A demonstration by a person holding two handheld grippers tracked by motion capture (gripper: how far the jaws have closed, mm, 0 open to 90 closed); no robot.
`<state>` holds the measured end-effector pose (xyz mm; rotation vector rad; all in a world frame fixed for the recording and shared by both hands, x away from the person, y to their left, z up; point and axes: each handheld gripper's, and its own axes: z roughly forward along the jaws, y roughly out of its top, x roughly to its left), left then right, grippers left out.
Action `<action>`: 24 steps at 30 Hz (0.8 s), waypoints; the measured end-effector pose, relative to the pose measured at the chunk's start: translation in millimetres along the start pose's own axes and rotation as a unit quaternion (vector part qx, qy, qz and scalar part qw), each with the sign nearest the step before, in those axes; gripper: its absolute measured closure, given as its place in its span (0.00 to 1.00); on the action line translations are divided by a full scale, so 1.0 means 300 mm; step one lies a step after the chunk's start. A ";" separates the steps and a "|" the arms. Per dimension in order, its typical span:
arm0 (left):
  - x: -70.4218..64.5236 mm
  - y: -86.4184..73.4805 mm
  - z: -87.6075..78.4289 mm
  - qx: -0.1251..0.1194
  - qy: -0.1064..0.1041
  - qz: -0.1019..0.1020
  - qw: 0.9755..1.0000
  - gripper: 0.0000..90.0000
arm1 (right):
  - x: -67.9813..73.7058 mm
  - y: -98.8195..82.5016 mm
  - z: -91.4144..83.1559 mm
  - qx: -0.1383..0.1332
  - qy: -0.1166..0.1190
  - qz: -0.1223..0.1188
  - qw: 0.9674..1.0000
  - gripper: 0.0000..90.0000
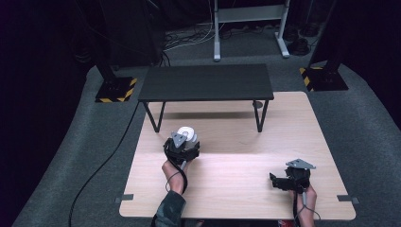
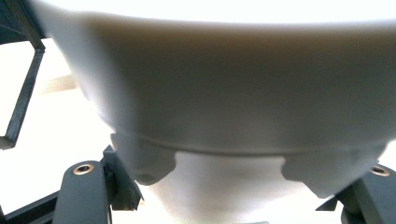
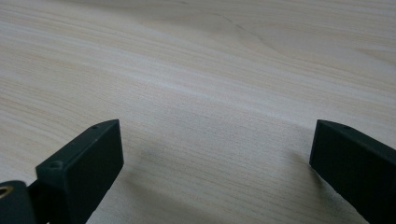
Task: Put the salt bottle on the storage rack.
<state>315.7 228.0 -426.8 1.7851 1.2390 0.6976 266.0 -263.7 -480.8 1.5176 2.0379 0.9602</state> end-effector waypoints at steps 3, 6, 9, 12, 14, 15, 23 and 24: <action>-0.001 0.006 0.000 0.000 -0.002 0.001 1.000 0.33 | 0.001 0.000 0.000 0.000 0.000 -0.001 1.000 0.02; -0.003 0.013 0.001 0.001 -0.004 0.003 1.000 0.33 | 0.001 -0.001 -0.001 0.000 -0.001 0.001 1.000 0.02; -0.005 0.022 0.000 0.002 -0.007 0.006 1.000 0.33 | 0.000 0.000 0.000 0.000 0.000 0.000 1.000 0.02; -0.007 0.029 -0.002 0.001 -0.009 0.005 1.000 0.33 | -0.001 0.001 0.000 0.001 0.000 0.002 1.000 0.02; -0.006 0.032 -0.002 0.001 -0.011 0.006 1.000 0.33 | -0.001 -0.001 0.000 0.000 0.000 0.001 1.000 0.02; -0.008 0.035 -0.003 0.002 -0.012 0.008 1.000 0.33 | 0.000 -0.001 -0.001 -0.001 0.000 0.001 1.000 0.02; -0.009 0.042 -0.005 0.001 -0.015 0.008 1.000 0.33 | -0.001 0.000 -0.001 0.000 0.000 0.002 1.000 0.02; -0.010 0.043 -0.006 0.002 -0.015 0.008 1.000 0.33 | 0.000 0.000 -0.001 0.000 0.000 0.002 1.000 0.02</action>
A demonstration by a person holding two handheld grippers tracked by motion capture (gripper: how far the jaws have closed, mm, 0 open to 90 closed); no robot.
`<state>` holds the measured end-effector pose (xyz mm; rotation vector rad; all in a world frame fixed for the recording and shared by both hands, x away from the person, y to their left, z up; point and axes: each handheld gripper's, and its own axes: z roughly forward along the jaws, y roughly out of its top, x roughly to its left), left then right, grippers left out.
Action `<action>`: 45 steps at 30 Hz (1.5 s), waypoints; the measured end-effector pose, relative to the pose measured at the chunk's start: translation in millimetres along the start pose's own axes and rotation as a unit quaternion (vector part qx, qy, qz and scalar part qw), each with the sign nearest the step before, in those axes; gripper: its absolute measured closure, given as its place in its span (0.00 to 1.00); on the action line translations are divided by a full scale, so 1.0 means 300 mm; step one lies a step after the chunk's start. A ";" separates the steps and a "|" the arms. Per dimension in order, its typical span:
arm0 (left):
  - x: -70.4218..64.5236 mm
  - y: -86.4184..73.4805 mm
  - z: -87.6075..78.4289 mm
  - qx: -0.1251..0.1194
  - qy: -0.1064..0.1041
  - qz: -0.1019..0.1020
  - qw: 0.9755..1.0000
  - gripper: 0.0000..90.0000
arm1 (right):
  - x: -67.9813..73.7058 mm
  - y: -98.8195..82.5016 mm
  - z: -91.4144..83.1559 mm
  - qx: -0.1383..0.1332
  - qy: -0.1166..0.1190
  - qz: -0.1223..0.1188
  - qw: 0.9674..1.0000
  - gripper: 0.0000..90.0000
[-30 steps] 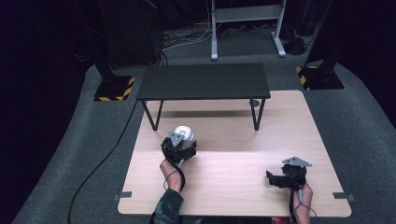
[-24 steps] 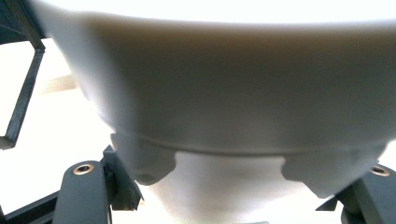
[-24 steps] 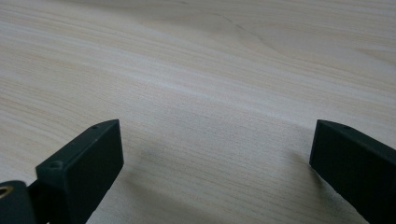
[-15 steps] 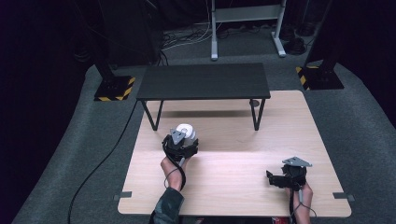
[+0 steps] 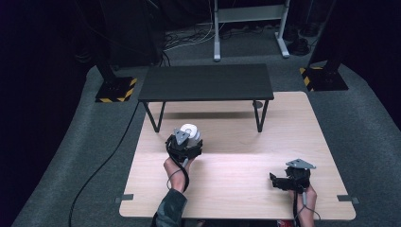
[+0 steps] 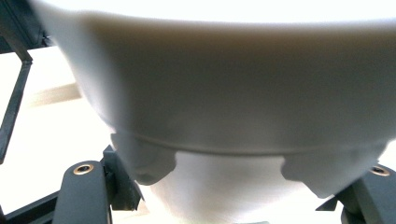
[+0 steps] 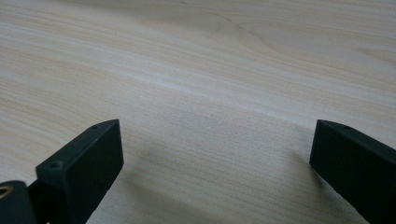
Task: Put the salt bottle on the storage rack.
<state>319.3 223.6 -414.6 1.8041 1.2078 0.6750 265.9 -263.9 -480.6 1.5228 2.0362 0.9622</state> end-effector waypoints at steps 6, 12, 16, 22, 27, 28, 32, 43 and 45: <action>0.000 0.008 0.000 0.000 -0.002 0.001 1.000 0.33 | 0.000 -0.001 0.000 -0.001 0.000 -0.001 1.000 0.02; -0.001 0.017 0.003 0.001 -0.005 0.003 1.000 0.33 | -0.001 0.000 0.000 0.000 0.000 0.001 1.000 0.02; -0.005 0.026 0.004 0.000 -0.008 0.006 1.000 0.33 | -0.002 0.000 0.000 0.000 0.001 0.001 1.000 0.02; -0.011 0.036 0.009 0.001 -0.011 0.008 1.000 0.33 | -0.004 0.000 0.000 0.000 0.002 0.001 1.000 0.02; -0.014 0.045 0.010 -0.001 -0.013 0.010 1.000 0.33 | -0.004 0.000 0.000 0.000 0.002 0.001 1.000 0.02; -0.014 0.049 0.011 0.000 -0.013 0.010 1.000 0.33 | -0.004 0.000 0.000 0.000 0.003 0.001 1.000 0.02; -0.014 0.056 0.014 -0.001 -0.014 0.011 1.000 0.33 | -0.004 0.000 0.000 0.000 0.002 0.001 1.000 0.02; -0.023 0.083 0.030 -0.001 -0.024 0.014 1.000 0.33 | -0.004 -0.003 -0.002 -0.002 0.002 0.003 1.000 0.02; -0.023 0.089 0.033 0.000 -0.027 0.017 0.999 0.33 | -0.003 -0.003 -0.002 -0.002 0.001 0.003 1.000 0.02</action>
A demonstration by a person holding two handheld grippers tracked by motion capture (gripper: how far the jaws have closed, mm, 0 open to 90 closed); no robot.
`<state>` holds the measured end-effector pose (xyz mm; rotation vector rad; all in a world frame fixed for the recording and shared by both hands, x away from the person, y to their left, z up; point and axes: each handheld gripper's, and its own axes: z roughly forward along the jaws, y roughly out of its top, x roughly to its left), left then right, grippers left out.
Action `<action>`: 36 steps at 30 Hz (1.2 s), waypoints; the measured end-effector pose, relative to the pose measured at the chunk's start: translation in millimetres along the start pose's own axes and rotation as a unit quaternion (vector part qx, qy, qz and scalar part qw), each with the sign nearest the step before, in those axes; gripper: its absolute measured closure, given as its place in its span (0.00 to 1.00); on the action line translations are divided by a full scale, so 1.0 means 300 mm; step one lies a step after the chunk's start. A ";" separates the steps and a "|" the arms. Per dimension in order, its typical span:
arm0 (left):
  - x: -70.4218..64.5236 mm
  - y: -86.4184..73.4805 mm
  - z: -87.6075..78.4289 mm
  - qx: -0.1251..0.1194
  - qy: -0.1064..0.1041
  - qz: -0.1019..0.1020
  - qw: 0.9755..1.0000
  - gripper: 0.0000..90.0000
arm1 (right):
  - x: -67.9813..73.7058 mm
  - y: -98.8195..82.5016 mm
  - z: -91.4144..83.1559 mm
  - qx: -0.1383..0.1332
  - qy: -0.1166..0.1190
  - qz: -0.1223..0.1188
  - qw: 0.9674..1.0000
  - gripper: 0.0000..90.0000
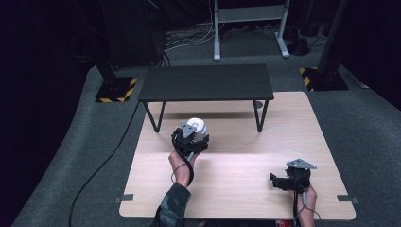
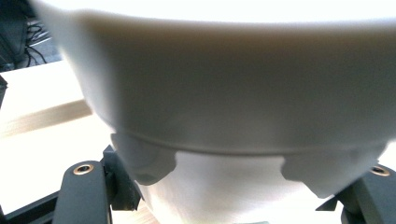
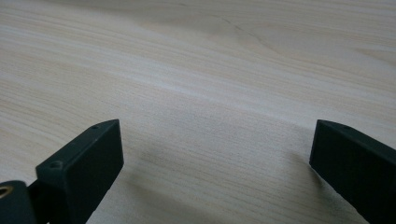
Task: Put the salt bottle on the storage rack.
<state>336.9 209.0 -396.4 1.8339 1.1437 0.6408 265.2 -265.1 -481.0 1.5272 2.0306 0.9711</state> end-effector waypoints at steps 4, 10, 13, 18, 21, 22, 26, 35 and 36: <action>-0.002 0.013 0.005 -0.001 -0.003 0.002 1.000 0.33 | 0.000 0.000 0.000 0.000 0.000 0.000 1.000 0.02; -0.005 0.038 0.016 0.000 -0.009 0.006 1.000 0.33 | -0.001 -0.001 0.000 -0.001 0.001 0.001 1.000 0.02; -0.007 0.051 0.023 -0.001 -0.013 0.006 1.000 0.33 | -0.001 -0.001 0.000 -0.001 0.001 0.000 1.000 0.02; -0.007 0.075 0.037 0.001 -0.018 0.009 1.000 0.33 | -0.001 -0.001 0.000 -0.001 0.001 0.001 1.000 0.02; -0.006 0.089 0.044 0.002 -0.023 0.012 1.000 0.33 | -0.002 -0.001 0.000 -0.001 0.001 0.001 1.000 0.02; -0.007 0.094 0.046 0.003 -0.023 0.012 1.000 0.33 | -0.002 -0.001 0.000 -0.001 0.001 0.001 1.000 0.02; -0.010 0.120 0.058 0.002 -0.029 0.014 0.999 0.33 | -0.002 -0.001 0.000 -0.001 0.001 0.000 1.000 0.02; -0.021 0.196 0.086 0.003 -0.040 0.012 0.999 0.33 | -0.002 -0.001 0.000 -0.001 0.002 0.001 1.000 0.02; -0.022 0.204 0.087 0.002 -0.041 0.012 0.999 0.33 | -0.002 -0.002 0.000 -0.001 0.002 0.001 1.000 0.02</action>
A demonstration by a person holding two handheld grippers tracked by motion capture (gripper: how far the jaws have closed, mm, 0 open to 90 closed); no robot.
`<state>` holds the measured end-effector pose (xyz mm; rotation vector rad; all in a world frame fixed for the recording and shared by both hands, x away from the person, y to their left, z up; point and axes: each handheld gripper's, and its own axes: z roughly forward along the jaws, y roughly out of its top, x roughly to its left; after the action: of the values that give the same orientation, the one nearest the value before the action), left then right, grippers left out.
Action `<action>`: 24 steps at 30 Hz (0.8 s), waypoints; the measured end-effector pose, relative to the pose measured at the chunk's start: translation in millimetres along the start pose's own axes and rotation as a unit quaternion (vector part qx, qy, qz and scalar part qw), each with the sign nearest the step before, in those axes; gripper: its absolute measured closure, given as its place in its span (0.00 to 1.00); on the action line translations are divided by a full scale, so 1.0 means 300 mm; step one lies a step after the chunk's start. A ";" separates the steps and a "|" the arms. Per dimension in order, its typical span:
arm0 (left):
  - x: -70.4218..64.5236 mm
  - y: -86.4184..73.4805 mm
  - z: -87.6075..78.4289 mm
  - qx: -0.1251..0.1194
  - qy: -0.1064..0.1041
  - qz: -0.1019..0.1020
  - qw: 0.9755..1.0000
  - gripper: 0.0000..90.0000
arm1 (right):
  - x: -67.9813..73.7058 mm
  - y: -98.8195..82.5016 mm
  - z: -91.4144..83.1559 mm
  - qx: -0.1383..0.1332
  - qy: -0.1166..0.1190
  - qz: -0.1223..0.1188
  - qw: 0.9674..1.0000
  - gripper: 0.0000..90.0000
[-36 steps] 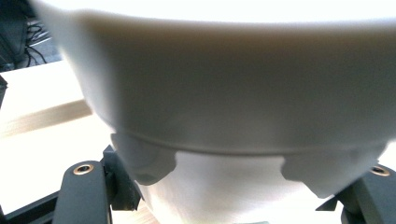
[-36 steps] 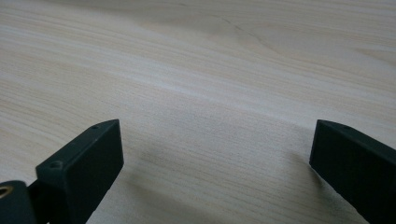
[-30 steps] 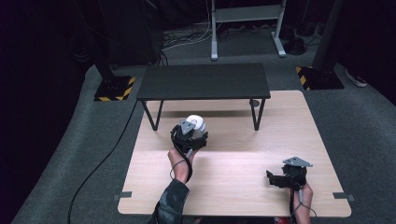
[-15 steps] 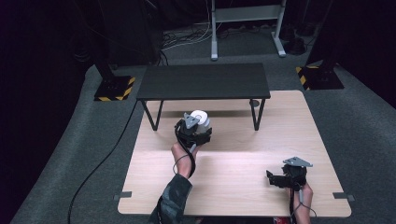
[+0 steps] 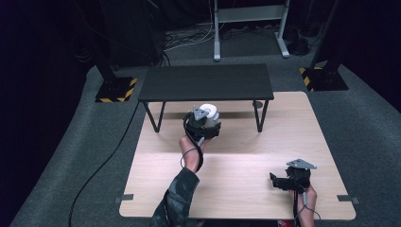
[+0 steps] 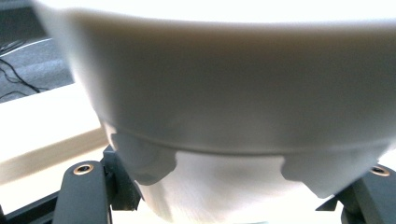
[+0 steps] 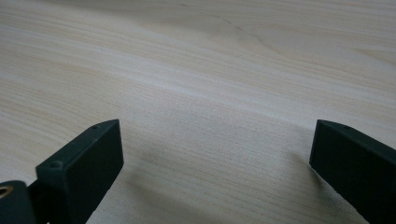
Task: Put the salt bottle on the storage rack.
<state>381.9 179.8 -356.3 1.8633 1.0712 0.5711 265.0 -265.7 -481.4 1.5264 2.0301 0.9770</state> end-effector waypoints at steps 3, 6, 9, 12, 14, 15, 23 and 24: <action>-0.005 0.036 0.005 -0.004 -0.005 0.000 1.000 0.33 | 0.000 0.000 0.000 0.000 0.000 0.000 1.000 0.02; -0.008 0.068 0.008 -0.006 -0.009 -0.001 1.000 0.33 | -0.001 -0.001 0.000 -0.001 0.000 0.002 1.000 0.02; -0.012 0.099 0.007 -0.010 -0.014 -0.007 1.000 0.33 | -0.002 0.000 0.000 0.000 0.001 0.001 1.000 0.02; -0.014 0.136 0.009 -0.011 -0.020 -0.013 1.000 0.33 | -0.002 -0.001 -0.001 0.000 0.001 0.002 1.000 0.02; -0.017 0.161 0.013 -0.012 -0.021 -0.017 1.000 0.33 | -0.002 -0.001 -0.001 0.000 0.001 0.002 1.000 0.02; -0.017 0.168 0.014 -0.012 -0.022 -0.018 1.000 0.33 | -0.003 -0.001 -0.001 0.000 0.001 0.002 1.000 0.02; -0.037 0.268 0.024 -0.021 -0.040 -0.017 0.999 0.33 | -0.005 -0.002 -0.002 -0.001 0.003 0.004 1.000 0.02; -0.046 0.293 0.026 -0.024 -0.041 -0.012 0.999 0.33 | -0.006 -0.002 -0.002 -0.002 0.003 0.004 1.000 0.02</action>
<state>419.4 143.7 -283.9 1.8139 1.0152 0.4980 264.8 -267.6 -481.6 1.5318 2.0278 0.9881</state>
